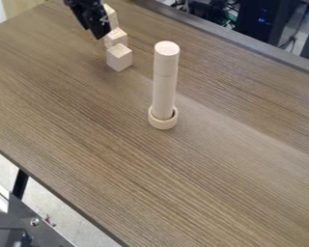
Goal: Move the white cube to the other side of the table
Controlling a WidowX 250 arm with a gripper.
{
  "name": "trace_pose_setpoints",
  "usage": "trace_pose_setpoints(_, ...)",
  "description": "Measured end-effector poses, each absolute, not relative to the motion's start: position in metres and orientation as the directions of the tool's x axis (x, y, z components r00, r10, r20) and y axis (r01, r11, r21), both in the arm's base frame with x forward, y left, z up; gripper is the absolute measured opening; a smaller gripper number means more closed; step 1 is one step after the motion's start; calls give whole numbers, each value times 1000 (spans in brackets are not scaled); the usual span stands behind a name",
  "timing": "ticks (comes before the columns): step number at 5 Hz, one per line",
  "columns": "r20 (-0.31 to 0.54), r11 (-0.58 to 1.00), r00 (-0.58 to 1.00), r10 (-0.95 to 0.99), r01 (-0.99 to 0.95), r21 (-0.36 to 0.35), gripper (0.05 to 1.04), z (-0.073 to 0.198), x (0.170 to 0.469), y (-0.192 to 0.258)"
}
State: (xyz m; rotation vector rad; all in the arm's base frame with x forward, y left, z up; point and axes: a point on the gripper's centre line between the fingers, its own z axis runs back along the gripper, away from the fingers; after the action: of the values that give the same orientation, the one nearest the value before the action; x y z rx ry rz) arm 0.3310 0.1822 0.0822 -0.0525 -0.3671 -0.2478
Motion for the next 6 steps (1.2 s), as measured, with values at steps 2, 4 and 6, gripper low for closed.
trace_pose_setpoints(2, 344, 968, 910, -231, 251, -17, 581, 67, 340, 175)
trace_pose_setpoints(4, 341, 961, 905, -256, 276, -10, 581, 57, 352, 168)
trace_pose_setpoints(6, 346, 956, 896, -277, 294, 3, 943, 58, 360, 166)
